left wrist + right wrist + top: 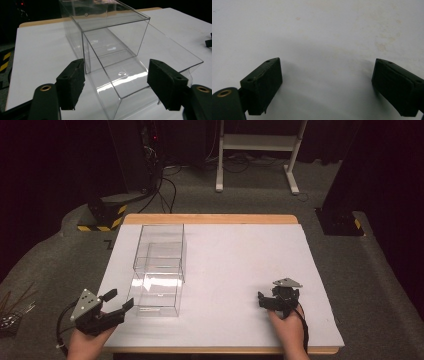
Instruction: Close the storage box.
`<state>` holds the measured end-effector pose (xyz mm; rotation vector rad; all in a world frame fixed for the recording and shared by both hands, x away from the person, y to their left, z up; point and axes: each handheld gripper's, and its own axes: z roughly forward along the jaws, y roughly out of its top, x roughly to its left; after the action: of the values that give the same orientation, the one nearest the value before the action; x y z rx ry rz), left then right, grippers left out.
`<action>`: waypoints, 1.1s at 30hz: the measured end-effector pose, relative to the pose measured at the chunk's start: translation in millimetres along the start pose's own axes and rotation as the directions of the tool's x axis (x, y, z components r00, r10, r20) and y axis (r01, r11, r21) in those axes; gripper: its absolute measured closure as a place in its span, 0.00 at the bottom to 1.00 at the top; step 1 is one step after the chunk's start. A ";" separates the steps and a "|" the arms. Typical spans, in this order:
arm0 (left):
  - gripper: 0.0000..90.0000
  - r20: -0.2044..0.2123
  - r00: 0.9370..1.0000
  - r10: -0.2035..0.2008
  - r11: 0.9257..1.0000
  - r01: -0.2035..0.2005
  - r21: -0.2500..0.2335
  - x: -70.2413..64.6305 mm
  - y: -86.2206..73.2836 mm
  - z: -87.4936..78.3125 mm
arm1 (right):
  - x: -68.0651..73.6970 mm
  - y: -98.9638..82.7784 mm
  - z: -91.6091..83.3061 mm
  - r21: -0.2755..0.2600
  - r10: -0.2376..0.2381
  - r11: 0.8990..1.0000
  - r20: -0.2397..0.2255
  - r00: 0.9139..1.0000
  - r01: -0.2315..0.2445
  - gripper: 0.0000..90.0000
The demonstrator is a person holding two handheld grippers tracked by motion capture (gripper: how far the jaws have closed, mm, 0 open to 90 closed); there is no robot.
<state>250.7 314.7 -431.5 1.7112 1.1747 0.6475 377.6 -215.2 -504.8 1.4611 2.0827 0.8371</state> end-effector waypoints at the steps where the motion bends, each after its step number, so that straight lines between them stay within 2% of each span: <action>1: 0.37 0.000 1.000 -0.016 1.000 0.016 0.007 1.2 -6.6 -0.7 | 0.0 0.0 -0.1 0.001 0.000 1.000 0.001 1.000 0.000 0.10; 2: 0.37 0.000 1.000 -0.016 1.000 0.016 0.007 1.2 -6.6 -0.7 | 0.0 0.0 -0.1 0.001 0.000 1.000 0.001 1.000 0.000 0.10; 4: 0.39 0.001 0.999 -0.036 0.999 0.036 0.016 2.9 -17.6 -0.9 | 0.0 0.0 -0.1 0.001 0.000 1.000 0.000 1.000 0.000 0.10; 9: 0.44 0.001 0.999 -0.041 0.999 0.041 0.026 1.7 -27.0 3.3 | 0.1 0.0 -0.1 0.001 -0.001 1.000 0.001 1.000 0.001 0.10; 12: 0.46 0.020 1.000 -0.019 0.999 0.019 0.035 -0.6 -30.6 9.0 | 0.1 0.0 -0.1 0.001 -0.001 1.000 0.001 1.000 0.001 0.10; 15: 0.49 0.032 0.999 -0.024 0.999 0.023 0.036 -1.7 -31.7 10.9 | 0.1 0.0 -0.1 0.001 -0.001 1.000 0.001 1.000 0.001 0.10; 18: 0.53 0.046 0.999 -0.013 0.999 0.011 0.046 -5.7 -33.0 14.9 | 0.2 0.0 -0.1 0.001 0.000 1.000 0.001 1.000 0.000 0.10; 21: 0.54 0.046 0.999 -0.008 0.999 0.006 0.047 -9.3 -32.8 17.1 | 0.2 0.0 -0.1 0.001 0.000 1.000 0.001 1.000 0.000 0.10; 30: 0.54 0.012 1.000 -0.002 0.999 0.002 0.048 -16.0 -30.5 21.6 | 0.2 0.0 -0.1 0.001 0.000 1.000 0.001 1.000 0.000 0.10; 33: 0.51 0.000 1.000 -0.007 0.999 0.007 0.049 -18.9 -29.2 24.9 | 0.2 0.0 -0.1 0.001 0.000 1.000 0.001 1.000 0.000 0.10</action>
<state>251.0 290.8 -467.0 1.7474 1.2041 0.6189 377.4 -215.0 -504.7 1.4617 2.0824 0.8352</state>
